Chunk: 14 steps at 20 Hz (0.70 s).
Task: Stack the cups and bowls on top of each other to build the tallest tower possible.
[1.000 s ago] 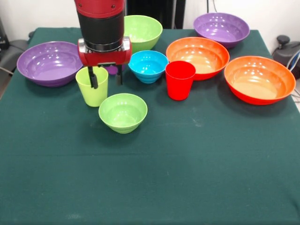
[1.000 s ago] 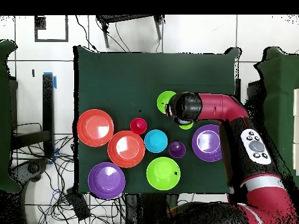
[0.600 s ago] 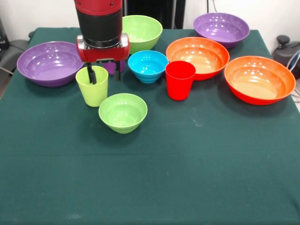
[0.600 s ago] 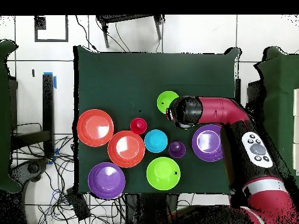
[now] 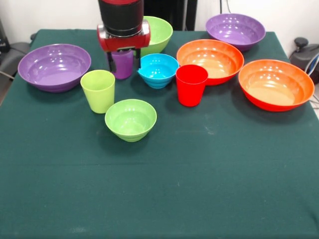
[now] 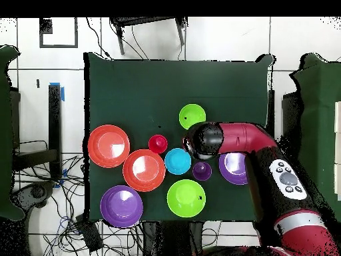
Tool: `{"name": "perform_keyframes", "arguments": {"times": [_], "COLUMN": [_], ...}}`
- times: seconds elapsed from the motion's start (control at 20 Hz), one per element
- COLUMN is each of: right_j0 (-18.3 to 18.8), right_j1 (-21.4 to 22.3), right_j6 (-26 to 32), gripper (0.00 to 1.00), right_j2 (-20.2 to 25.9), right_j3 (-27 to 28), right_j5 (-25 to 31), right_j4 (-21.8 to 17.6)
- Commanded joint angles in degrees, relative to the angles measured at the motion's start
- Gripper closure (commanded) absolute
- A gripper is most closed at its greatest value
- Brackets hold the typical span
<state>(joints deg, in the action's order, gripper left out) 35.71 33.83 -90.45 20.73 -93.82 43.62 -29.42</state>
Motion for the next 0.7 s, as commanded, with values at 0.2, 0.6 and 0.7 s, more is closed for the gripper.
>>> {"name": "perform_keyframes", "arguments": {"times": [0.2, 0.6, 0.7], "right_j0": [-1.2, 1.1, 1.5], "right_j1": [-0.6, -2.1, -2.5], "right_j6": [2.5, 5.8, 6.4], "gripper": [0.0, 0.0, 0.0], "right_j2": [-1.3, 0.5, 0.9], "right_j3": [-6.2, -3.0, -2.2], "right_j5": [-6.3, -5.3, -4.8], "right_j4": [-8.6, -10.5, -10.5]}}
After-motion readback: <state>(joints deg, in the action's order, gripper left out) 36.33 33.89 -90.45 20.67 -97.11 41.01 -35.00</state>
